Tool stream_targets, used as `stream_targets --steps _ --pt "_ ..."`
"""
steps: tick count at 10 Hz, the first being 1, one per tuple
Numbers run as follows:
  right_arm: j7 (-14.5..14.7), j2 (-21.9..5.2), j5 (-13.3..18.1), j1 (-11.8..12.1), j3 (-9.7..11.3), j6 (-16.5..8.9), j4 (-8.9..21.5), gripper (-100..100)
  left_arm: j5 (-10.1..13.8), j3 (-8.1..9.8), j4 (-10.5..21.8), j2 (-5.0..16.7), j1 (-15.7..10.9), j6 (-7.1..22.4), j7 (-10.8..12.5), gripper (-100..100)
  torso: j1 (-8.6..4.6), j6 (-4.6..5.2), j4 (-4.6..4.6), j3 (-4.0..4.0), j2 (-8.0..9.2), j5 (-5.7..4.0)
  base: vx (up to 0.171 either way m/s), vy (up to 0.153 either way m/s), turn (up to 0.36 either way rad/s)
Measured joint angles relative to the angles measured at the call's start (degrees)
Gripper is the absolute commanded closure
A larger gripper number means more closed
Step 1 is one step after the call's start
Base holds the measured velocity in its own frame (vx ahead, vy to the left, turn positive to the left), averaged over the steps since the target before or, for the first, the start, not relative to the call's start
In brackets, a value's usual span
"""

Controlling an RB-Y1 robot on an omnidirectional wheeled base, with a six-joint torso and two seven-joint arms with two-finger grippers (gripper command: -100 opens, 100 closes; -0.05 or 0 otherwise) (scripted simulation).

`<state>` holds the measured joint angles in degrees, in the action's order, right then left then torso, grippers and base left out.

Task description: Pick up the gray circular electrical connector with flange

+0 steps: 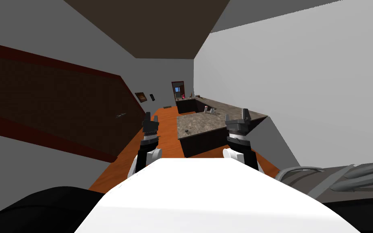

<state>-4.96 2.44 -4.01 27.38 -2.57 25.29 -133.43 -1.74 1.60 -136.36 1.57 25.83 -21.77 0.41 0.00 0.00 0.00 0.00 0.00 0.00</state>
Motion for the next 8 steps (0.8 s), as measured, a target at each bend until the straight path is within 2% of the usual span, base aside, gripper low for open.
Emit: stream_targets --steps 4,8 --pt "0.00 0.01 0.00 -0.01 0.01 0.00 0.00 0 -0.12 -0.58 1.29 6.10 0.22 3.32 -0.64 -100 -0.38 0.01 0.05 0.13 0.22 -0.08 -0.060 -0.092 -0.008" --pt "0.00 0.01 0.00 -0.01 0.01 0.00 0.00 0 -0.62 -2.07 2.96 12.35 1.92 7.76 -1.96 -100 -0.43 0.01 0.09 0.23 0.41 -0.10 -0.102 -0.112 0.001"
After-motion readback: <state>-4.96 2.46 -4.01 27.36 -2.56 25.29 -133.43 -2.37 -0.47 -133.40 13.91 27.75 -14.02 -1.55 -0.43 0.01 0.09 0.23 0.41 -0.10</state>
